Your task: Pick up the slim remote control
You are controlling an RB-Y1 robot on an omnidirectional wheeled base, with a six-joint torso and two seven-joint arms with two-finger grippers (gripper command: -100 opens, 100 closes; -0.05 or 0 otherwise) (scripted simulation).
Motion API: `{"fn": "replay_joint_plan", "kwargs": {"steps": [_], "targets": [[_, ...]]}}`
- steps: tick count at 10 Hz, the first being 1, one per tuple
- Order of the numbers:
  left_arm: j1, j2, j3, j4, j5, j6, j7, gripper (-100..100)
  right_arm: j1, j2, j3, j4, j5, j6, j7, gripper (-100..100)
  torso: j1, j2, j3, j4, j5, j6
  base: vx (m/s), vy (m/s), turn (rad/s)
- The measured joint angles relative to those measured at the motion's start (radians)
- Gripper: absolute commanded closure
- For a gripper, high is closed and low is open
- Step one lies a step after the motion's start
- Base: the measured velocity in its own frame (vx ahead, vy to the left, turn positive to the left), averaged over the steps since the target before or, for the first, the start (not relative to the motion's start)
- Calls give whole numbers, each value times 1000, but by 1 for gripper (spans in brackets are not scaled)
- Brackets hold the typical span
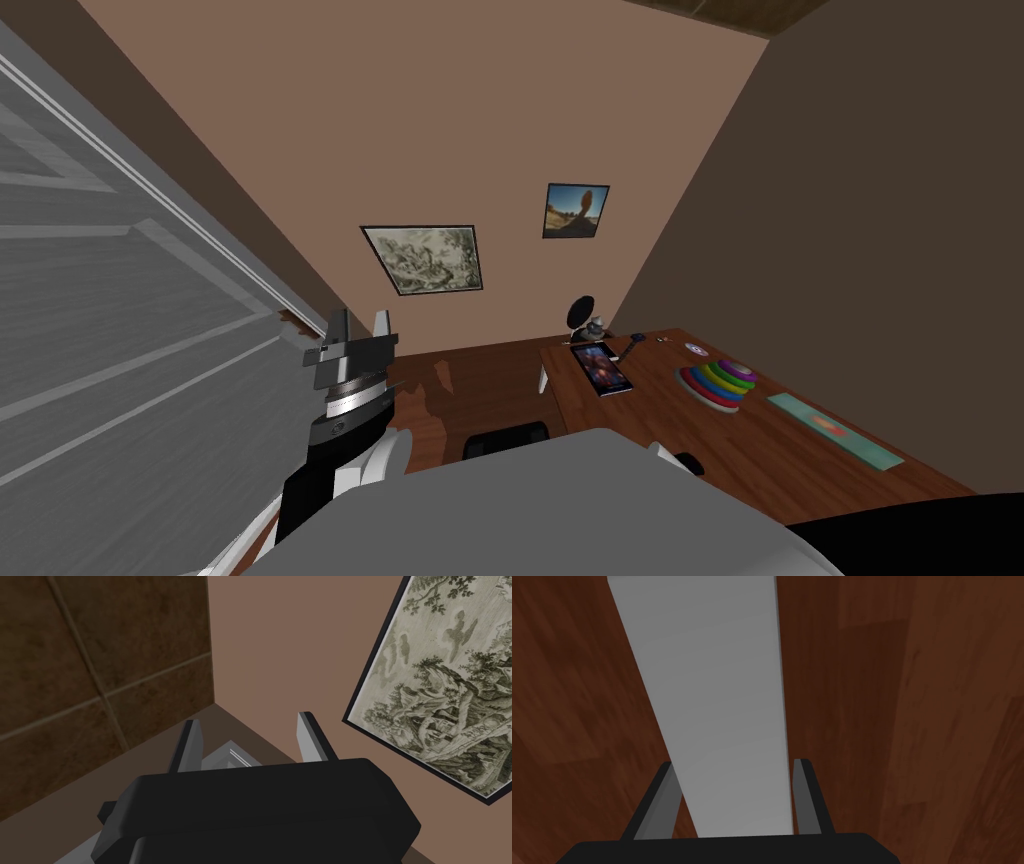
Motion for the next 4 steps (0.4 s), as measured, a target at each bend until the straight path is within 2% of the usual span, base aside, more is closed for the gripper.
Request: {"fn": "replay_joint_plan", "kwargs": {"steps": [1,2,3,4], "targets": [[0,0,0,0,0,0,0,0,3,-7,-1,-16,0,16,-8,100,1,0,0,0,1,0,-29,63,80],[0,0,0,0,0,0,0,0,-2,-26,-7,-9,-11,28,-1,100,3,1,1,0,1,0,-27,55,18],[0,0,0,0,0,0,0,0,10,-25,-6,-42,-5,47,-13,100,3,1,1,0,1,0,-11,19,-3],[0,0,0,0,0,0,0,0,11,-24,-5,-47,-3,52,-18,0,2,1,0,0,0,0,0,0,0]]}}
